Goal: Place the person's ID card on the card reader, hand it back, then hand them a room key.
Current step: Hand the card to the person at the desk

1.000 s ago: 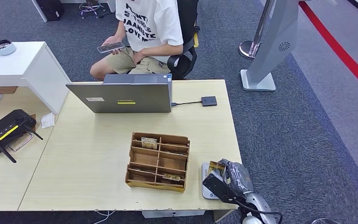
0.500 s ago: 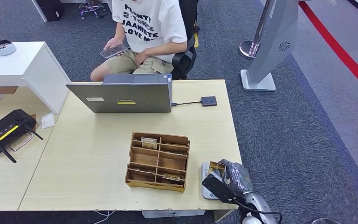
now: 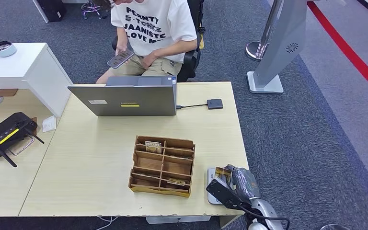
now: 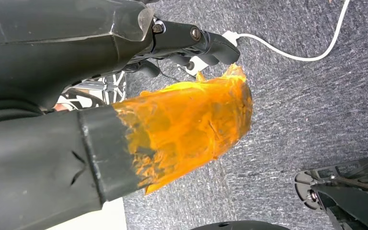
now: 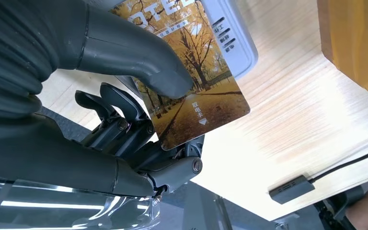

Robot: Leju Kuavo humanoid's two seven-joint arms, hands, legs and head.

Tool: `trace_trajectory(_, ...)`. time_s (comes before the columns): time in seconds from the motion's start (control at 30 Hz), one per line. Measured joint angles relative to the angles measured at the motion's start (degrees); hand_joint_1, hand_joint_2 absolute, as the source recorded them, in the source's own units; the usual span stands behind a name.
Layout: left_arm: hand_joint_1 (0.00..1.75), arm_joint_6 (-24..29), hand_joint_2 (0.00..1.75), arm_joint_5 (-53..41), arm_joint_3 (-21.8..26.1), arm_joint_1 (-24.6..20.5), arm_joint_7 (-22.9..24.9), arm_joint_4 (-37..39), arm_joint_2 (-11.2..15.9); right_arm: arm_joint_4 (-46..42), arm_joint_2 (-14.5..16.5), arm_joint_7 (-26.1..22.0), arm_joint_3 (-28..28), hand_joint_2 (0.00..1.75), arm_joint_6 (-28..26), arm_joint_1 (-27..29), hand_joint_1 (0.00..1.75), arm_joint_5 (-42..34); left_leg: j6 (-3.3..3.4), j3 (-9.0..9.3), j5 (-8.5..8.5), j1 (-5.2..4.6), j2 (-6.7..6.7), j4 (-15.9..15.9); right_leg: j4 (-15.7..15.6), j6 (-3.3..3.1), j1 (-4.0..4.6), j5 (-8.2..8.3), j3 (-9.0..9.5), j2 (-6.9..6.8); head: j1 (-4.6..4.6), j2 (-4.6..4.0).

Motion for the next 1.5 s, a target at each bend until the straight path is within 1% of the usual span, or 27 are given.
trace_trajectory(0.37,0.00,0.0,0.00,-0.1,0.0,0.0,0.0,0.0,0.0,0.5,-0.5,1.0,0.9,1.75,0.6,-0.7,1.75,1.1,0.01,0.08,0.00,0.00,0.01,0.0,0.0,0.00,0.00,0.00,0.09,0.00,0.00,0.00)
trace_trajectory(1.5,0.00,-0.4,0.00,-0.7,0.0,0.0,0.0,0.0,0.1,0.6,-1.3,2.0,1.8,1.75,2.2,-1.5,1.75,2.0,0.01,0.17,-0.01,0.00,0.01,0.0,0.0,0.00,0.00,0.01,0.19,0.00,0.00,0.00)
